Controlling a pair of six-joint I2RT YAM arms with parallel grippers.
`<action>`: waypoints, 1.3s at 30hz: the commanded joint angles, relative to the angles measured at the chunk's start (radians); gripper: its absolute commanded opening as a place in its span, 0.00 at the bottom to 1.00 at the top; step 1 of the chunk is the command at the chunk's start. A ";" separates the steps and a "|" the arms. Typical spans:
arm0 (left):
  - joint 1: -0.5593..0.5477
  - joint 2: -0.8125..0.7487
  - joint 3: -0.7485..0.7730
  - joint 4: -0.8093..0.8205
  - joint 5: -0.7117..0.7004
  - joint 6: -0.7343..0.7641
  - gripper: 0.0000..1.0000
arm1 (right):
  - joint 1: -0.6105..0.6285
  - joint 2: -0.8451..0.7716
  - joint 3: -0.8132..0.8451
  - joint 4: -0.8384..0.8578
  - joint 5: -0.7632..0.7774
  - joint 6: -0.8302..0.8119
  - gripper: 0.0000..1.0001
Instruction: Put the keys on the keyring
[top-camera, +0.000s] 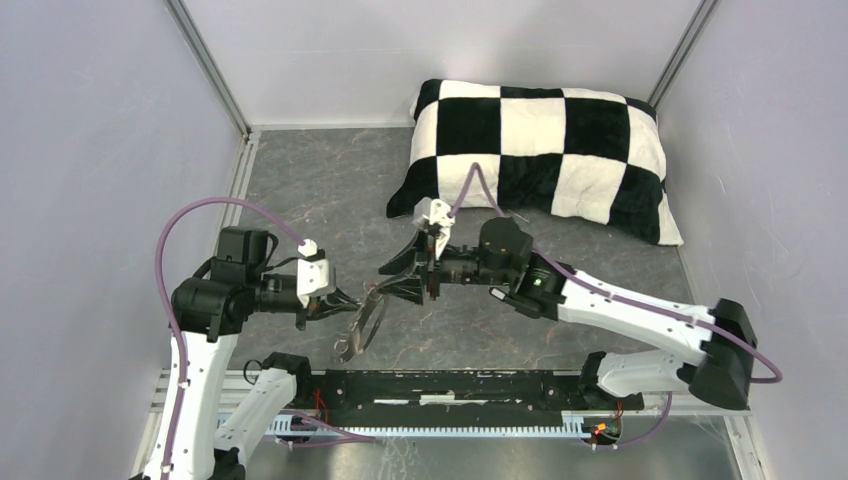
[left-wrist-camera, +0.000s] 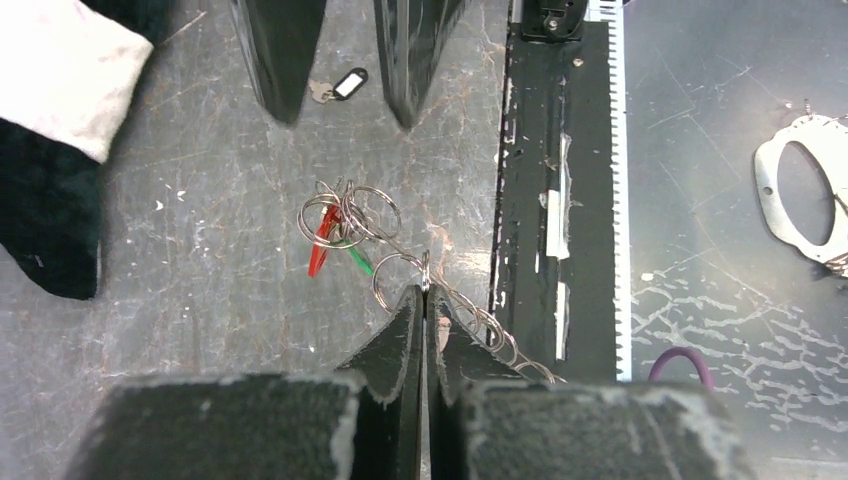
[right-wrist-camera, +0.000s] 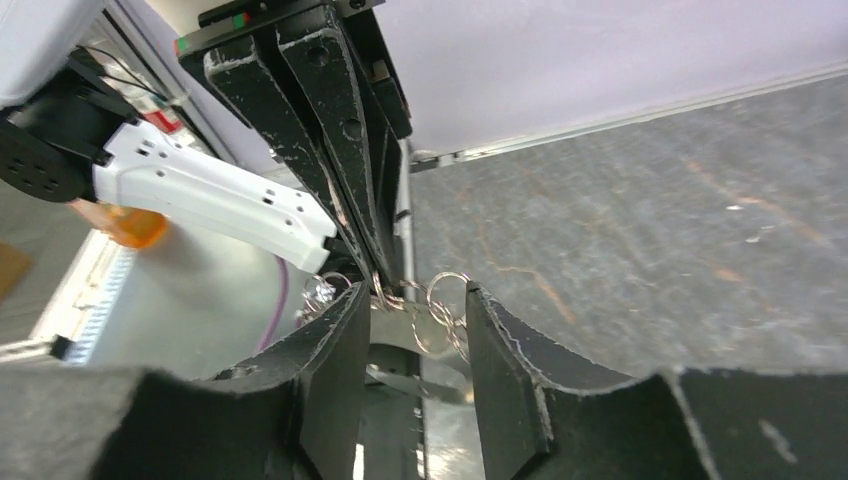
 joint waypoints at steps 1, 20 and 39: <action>-0.002 -0.045 0.010 0.048 0.053 0.103 0.02 | -0.002 -0.101 0.034 -0.160 0.069 -0.201 0.47; -0.002 -0.252 -0.035 0.339 0.196 0.329 0.02 | 0.004 -0.214 0.056 -0.189 0.193 -0.269 0.55; -0.002 -0.048 0.027 0.403 0.327 -0.053 0.02 | 0.012 -0.208 0.227 -0.268 0.004 -0.404 0.50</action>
